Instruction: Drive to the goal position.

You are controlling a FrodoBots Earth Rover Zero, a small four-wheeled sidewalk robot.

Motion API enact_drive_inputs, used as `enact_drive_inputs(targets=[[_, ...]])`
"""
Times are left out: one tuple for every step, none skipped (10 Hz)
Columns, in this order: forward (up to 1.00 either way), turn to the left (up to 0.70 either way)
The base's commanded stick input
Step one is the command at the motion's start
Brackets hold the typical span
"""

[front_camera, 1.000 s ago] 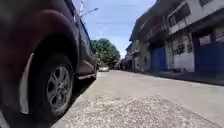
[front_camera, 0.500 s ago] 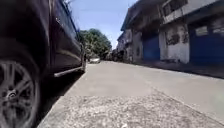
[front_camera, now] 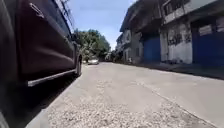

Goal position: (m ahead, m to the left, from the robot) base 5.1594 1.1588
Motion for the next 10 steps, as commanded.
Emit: enact_drive_inputs(targets=[[1.0,0.06],[1.0,0.07],[1.0,0.08],[1.0,0.04],[1.0,0.02],[1.0,0.03],[1.0,0.03],[1.0,0.17],[1.0,0.27],[1.0,0.23]])
